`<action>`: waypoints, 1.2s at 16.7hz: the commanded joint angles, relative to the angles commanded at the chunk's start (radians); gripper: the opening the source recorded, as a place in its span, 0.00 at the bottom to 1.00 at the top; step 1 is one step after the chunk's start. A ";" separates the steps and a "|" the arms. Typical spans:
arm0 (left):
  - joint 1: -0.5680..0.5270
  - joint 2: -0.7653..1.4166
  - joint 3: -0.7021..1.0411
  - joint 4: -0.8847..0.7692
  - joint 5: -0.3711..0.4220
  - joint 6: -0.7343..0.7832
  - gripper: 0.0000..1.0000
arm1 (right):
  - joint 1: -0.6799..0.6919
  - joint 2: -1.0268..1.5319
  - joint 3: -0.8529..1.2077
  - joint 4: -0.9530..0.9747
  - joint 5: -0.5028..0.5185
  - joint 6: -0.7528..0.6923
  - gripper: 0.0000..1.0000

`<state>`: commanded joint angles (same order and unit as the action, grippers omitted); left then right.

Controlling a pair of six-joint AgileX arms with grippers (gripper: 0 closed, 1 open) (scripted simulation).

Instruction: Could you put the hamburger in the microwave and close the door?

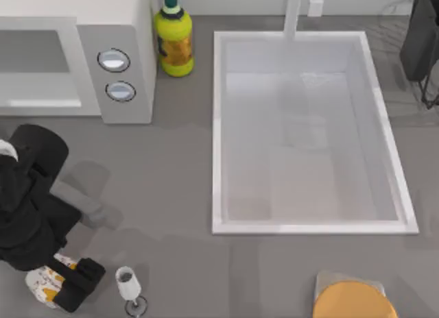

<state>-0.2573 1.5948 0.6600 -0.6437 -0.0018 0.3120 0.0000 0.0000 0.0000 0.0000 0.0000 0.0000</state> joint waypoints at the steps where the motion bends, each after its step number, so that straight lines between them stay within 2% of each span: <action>1: -0.014 0.017 -0.013 0.029 0.001 -0.014 1.00 | 0.000 0.000 0.000 0.000 0.000 0.000 1.00; 7: -0.037 0.035 -0.024 0.062 0.003 -0.036 1.00 | 0.000 0.000 0.000 0.000 0.000 0.000 1.00; 20: -0.037 0.035 -0.024 0.062 0.003 -0.036 0.02 | 0.000 0.000 0.000 0.000 0.000 0.000 1.00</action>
<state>-0.2946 1.6298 0.6363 -0.5817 0.0015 0.2758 0.0000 0.0000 0.0000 0.0000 0.0000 0.0000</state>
